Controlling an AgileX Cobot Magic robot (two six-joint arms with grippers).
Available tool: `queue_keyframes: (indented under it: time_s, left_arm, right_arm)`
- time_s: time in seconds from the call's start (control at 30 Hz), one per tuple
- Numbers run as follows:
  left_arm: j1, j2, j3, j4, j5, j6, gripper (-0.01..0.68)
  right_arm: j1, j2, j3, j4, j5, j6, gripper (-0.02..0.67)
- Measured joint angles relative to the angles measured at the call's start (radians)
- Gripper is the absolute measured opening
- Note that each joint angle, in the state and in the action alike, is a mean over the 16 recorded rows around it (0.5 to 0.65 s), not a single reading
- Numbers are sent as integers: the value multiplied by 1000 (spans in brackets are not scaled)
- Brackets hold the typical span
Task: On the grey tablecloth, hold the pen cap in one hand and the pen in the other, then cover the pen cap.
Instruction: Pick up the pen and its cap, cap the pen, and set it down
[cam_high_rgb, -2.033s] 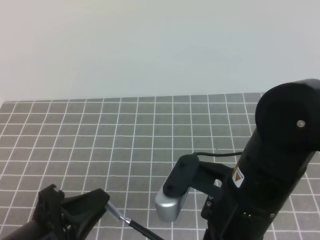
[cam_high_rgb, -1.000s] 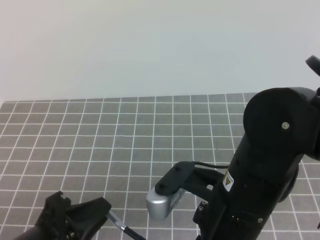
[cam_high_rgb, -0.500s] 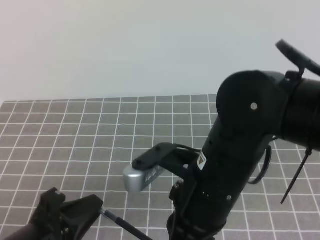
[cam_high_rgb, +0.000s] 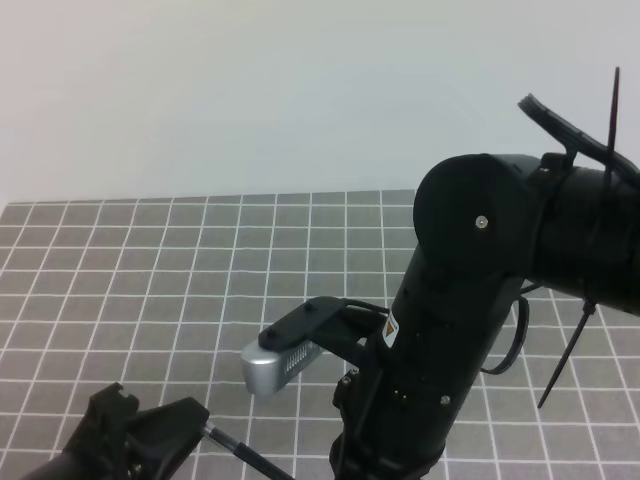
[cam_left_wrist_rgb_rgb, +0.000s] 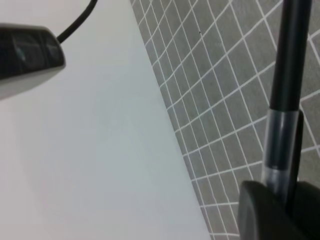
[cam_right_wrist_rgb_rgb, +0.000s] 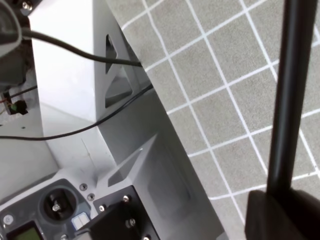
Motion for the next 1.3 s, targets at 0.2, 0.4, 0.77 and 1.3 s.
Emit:
queue_keyframes:
  time_s: [0.2, 0.4, 0.77, 1.3]
  left_arm:
    - [-4, 0, 0, 0, -1, 0, 1]
    - [-4, 0, 0, 0, -5, -20, 1]
    - [-4, 0, 0, -1, -15, -145, 100]
    - [8, -16, 0, -175, -70, -317, 352]
  right_arm:
    - [0, 5, 0, 3, 0, -10, -4]
    - [0, 5, 0, -16, 0, -12, -4]
    - [0, 5, 0, -105, 0, 9, -4]
    - [-10, 5, 0, -336, -14, 95, -4]
